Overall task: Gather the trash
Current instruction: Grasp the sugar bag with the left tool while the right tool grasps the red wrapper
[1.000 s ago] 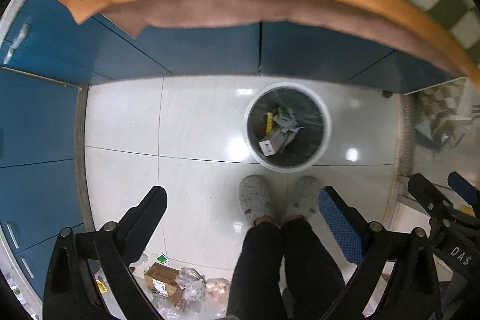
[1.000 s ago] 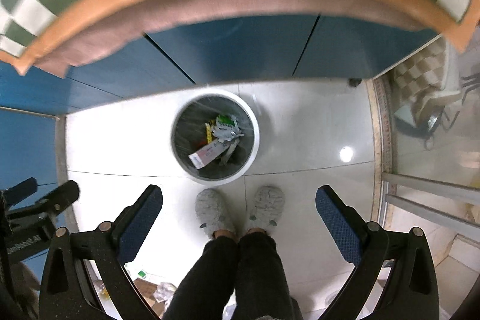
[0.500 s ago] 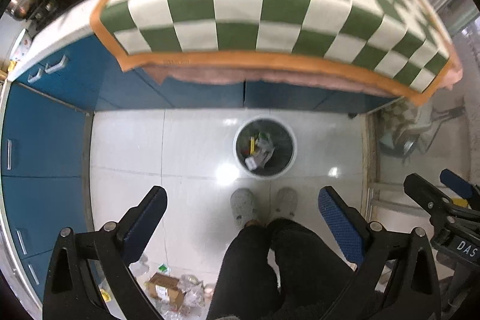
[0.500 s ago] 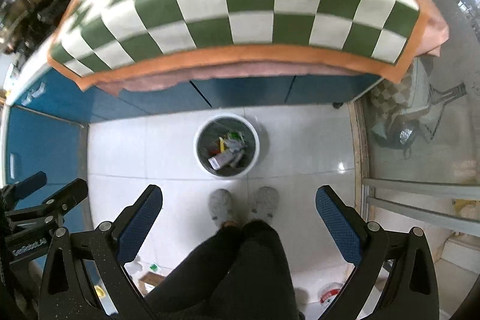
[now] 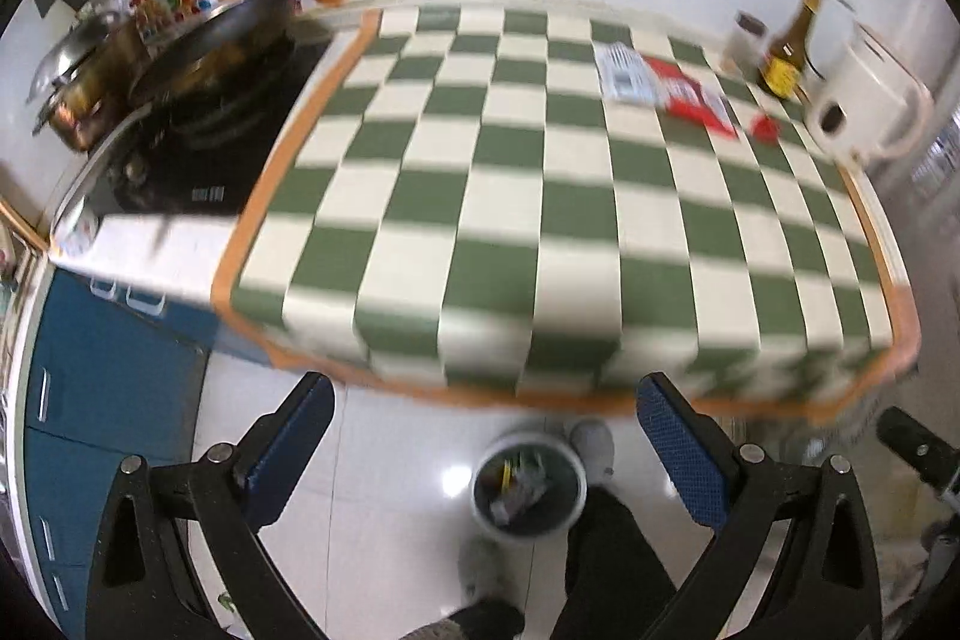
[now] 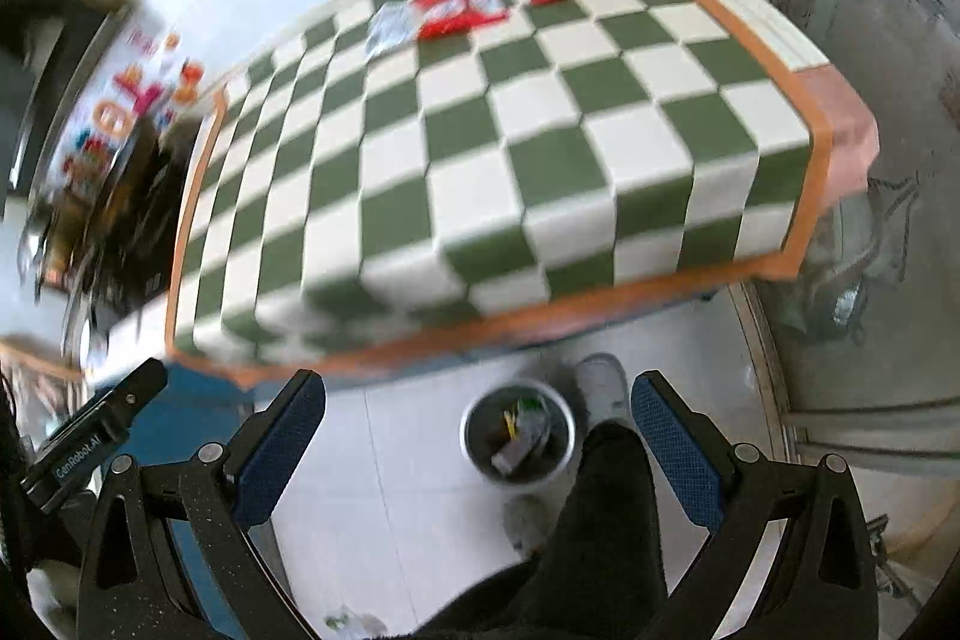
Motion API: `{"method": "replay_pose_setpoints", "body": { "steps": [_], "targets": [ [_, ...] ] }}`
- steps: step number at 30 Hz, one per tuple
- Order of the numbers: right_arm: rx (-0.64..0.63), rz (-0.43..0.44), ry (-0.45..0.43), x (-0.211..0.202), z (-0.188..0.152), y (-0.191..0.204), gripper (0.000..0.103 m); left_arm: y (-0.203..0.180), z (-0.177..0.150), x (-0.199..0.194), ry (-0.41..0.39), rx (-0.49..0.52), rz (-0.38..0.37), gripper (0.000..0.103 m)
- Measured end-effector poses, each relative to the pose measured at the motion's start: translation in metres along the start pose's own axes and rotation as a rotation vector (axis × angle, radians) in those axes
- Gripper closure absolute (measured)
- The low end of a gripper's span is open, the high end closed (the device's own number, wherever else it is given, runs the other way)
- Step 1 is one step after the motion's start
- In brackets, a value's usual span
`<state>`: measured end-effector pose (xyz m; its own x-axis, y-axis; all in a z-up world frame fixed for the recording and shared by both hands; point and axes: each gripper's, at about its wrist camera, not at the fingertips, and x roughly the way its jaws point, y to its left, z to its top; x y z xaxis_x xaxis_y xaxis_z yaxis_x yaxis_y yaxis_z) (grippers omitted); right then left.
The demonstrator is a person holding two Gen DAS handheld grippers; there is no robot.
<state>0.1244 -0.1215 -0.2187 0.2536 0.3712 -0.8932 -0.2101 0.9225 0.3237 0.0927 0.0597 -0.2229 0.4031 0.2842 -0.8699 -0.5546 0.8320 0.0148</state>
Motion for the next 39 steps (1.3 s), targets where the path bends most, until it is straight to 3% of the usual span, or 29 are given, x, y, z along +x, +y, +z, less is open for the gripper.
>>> {"method": "replay_pose_setpoints", "body": {
  "steps": [4,10,14,17,21,24,25,26,28,29,33,39],
  "targets": [
    [0.063,-0.004,-0.031,0.028,0.092,-0.032,0.000,-0.022,0.060,0.036,0.010,-0.038,0.051,0.000],
    [0.147,-0.027,-0.039,0.107,0.248,-0.074,0.001,-0.057,0.151,0.122,0.127,-0.113,0.071,0.000],
    [0.144,-0.035,0.007,0.174,0.333,-0.083,0.016,-0.076,0.206,0.192,0.217,-0.173,-0.006,0.001],
    [0.109,-0.047,0.037,0.226,0.383,-0.079,0.022,-0.093,0.240,0.236,0.255,-0.175,-0.070,0.001],
    [0.068,-0.049,0.077,0.272,0.411,-0.073,0.035,-0.122,0.271,0.286,0.319,-0.118,-0.127,0.001],
    [0.050,-0.054,0.094,0.292,0.419,-0.070,0.047,-0.138,0.278,0.313,0.369,-0.065,-0.122,0.024],
    [0.028,-0.071,0.072,0.294,0.420,-0.066,0.051,-0.142,0.279,0.312,0.344,-0.048,-0.100,0.032],
    [0.008,-0.082,0.070,0.296,0.421,-0.063,0.067,-0.147,0.281,0.310,0.322,-0.022,-0.086,0.034],
    [-0.022,-0.106,0.055,0.298,0.422,-0.056,0.068,-0.152,0.281,0.309,0.307,0.005,-0.045,0.049],
    [-0.033,-0.117,0.051,0.300,0.423,-0.054,0.068,-0.153,0.280,0.307,0.295,0.011,-0.028,0.051],
    [-0.063,-0.131,0.043,0.305,0.424,-0.048,0.070,-0.152,0.276,0.297,0.278,0.009,-0.009,0.074],
    [-0.079,-0.134,0.043,0.300,0.424,-0.049,0.072,-0.154,0.271,0.275,0.221,0.042,0.037,0.086]
  ]
}}
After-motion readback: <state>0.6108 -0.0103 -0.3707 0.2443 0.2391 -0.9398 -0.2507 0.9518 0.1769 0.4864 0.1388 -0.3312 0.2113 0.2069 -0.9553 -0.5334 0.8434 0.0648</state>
